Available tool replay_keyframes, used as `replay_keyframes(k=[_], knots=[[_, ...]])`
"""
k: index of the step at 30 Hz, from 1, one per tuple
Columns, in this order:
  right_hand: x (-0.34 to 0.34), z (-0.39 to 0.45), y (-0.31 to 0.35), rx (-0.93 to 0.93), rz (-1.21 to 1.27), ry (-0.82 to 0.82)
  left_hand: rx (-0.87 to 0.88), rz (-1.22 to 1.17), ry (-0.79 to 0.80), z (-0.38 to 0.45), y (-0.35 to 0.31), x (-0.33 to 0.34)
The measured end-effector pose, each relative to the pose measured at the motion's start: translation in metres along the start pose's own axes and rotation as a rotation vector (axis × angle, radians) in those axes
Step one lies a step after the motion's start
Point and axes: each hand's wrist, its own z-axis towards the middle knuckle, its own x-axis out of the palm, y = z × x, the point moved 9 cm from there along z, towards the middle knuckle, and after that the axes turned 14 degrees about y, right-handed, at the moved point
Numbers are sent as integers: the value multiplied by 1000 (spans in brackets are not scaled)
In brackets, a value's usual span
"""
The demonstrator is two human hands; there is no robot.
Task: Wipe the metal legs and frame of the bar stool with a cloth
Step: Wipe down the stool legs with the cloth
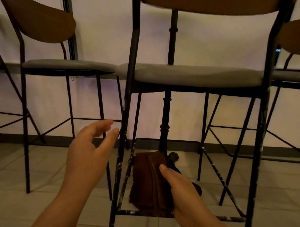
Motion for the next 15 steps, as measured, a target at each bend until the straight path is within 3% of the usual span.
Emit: replay_keyframes(k=[11, 15], knots=[[-8, 47, 58, -188, -13, 6, -173, 231, -38, 45, 2, 20], [-9, 63, 68, -199, -3, 26, -200, 145, -25, 49, 4, 38]])
